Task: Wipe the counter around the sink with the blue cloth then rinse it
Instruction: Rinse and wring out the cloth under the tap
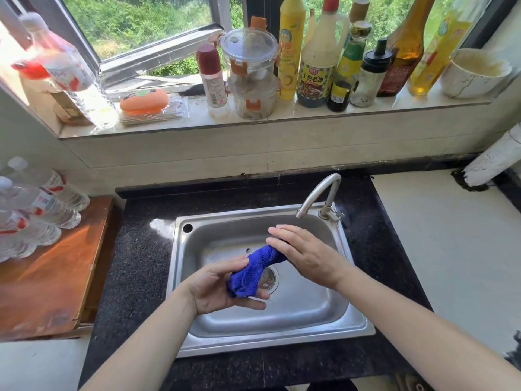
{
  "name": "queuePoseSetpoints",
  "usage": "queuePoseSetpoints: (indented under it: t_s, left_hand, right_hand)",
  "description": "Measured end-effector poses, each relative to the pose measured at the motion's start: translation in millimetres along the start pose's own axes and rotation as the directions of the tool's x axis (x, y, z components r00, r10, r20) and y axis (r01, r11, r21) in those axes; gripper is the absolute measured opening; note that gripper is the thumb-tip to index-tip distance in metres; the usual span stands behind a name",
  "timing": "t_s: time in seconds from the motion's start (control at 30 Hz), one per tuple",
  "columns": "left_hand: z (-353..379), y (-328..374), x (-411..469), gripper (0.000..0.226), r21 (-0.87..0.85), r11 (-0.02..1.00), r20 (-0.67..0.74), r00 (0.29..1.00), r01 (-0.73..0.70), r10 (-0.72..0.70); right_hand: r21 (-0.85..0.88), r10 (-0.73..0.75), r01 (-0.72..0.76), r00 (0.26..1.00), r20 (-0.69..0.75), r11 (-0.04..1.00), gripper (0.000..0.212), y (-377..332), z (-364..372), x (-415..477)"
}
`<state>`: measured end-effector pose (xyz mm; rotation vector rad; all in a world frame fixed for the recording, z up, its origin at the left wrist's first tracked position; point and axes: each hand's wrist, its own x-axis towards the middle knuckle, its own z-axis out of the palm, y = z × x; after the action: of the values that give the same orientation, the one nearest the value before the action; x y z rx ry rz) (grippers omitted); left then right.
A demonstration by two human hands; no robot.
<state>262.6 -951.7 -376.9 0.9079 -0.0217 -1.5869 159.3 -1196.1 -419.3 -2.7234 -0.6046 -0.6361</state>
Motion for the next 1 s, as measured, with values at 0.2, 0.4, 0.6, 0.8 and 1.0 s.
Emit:
queuePoseSetpoints:
  t_s: [0.2, 0.4, 0.6, 0.8, 1.0]
  left_hand:
    - [-4, -2, 7, 0.046, 0.207, 0.978, -0.076, 0.996, -0.026, 0.043]
    - [-20, 5, 10, 0.043, 0.728, 0.681, -0.277, 0.941, 0.073, 0.196]
    - [-33, 2, 26, 0.041, 0.990, 0.024, -0.129, 0.832, 0.138, 0.540]
    - [-40, -10, 27, 0.024, 0.978, -0.101, -0.066, 0.729, 0.183, 0.682]
    - [-44, -24, 30, 0.024, 0.945, -0.177, -0.019, 0.587, 0.275, 0.809]
  right_hand:
    - [-0.091, -0.075, 0.083, 0.993, 0.090, 0.992, 0.051, 4, -2, 0]
    - [-0.019, -0.078, 0.090, 0.934, 0.350, 0.996, 0.063, -1, 6, -13]
    - [0.148, 0.401, -0.585, 0.697, 0.594, 0.797, 0.048, -26, 12, 3]
    - [0.405, 0.644, -0.833, 0.550, 0.532, 0.377, 0.029, -49, 19, 16]
    - [0.608, 0.733, -0.787, 0.352, 0.582, -0.106, 0.033, -68, 25, 31]
